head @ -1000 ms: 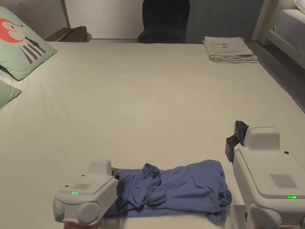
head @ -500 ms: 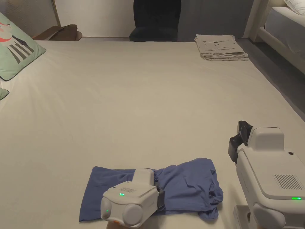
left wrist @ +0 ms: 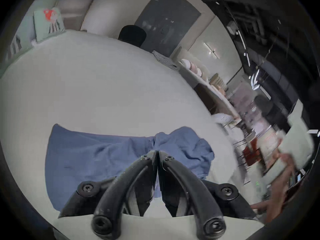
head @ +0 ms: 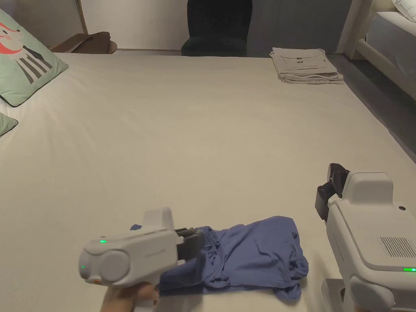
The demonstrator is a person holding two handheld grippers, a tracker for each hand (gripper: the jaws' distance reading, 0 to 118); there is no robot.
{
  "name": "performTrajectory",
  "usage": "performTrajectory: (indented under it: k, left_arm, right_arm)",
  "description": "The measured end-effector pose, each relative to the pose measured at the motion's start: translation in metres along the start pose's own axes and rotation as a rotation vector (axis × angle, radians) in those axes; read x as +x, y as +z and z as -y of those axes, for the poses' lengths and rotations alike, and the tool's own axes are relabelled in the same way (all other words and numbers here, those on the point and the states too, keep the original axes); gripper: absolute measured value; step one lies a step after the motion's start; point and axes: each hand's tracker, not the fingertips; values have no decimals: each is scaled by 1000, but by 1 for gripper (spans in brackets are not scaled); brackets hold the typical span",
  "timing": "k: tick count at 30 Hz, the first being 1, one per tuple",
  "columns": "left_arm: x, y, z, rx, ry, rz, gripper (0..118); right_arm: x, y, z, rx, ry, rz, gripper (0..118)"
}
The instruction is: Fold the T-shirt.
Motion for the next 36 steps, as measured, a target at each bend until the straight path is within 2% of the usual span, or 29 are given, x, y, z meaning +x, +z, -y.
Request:
performTrajectory:
  k: [6, 9, 10, 11, 12, 15, 16, 17, 22, 23, 25, 26, 29, 31, 32, 34, 36]
  left_arm:
    - [-73, 45, -19, 21, 178, 6, 1]
    - [-100, 56, -20, -34, 195, -1, 2]
    - [-108, 58, -18, -41, 201, -28, 9]
    - [-117, 59, -16, -40, 205, -47, 21]
    - [-126, 60, -14, -45, 226, -55, 46]
    - [-145, 60, -7, -29, 315, -4, 102]
    - [-149, 59, -5, -30, 323, 8, 107]
    - [-154, 58, -3, -41, 325, 24, 108]
    - [-176, 42, 2, -85, 383, 70, 104]
    - [-177, 39, 4, -82, 384, 72, 98]
    - [-169, 39, 5, -88, 377, 79, 73]
    - [-167, 36, 5, -87, 372, 82, 66]
    - [-162, 23, 4, -116, 352, 65, 51]
    - [-155, 20, 4, -110, 321, 36, 21]
    - [-150, 20, 3, -111, 290, -12, 10]
    - [-150, 23, -1, -95, 239, -45, 8]
    - [-143, 26, -4, -96, 253, -33, 8]
  right_arm:
    - [-9, -2, 0, -1, 6, -17, 0]
    - [-13, -4, 1, -7, 10, -24, 0]
    - [-14, -5, 1, -9, 12, -26, 0]
    - [-16, -6, 1, -13, 14, -31, 0]
    - [-18, -6, 2, -16, 15, -34, 0]
    - [-23, -7, 2, -21, 23, -40, 0]
    - [-24, -8, 2, -23, 24, -43, 0]
    - [-25, -8, 2, -26, 27, -45, 0]
    - [-27, -10, 1, -28, 38, -47, 0]
    - [-26, -10, 0, -27, 38, -44, 0]
    - [-25, -10, -1, -24, 36, -40, 0]
    - [-25, -11, -2, -24, 38, -40, 0]
    - [-23, -11, -4, -21, 48, -35, 0]
    - [-23, -11, -5, -19, 46, -32, 0]
    - [-23, -10, -5, -16, 46, -29, 0]
    - [-22, -10, -5, -16, 48, -28, 0]
    - [-21, -11, -5, -17, 50, -29, 0]
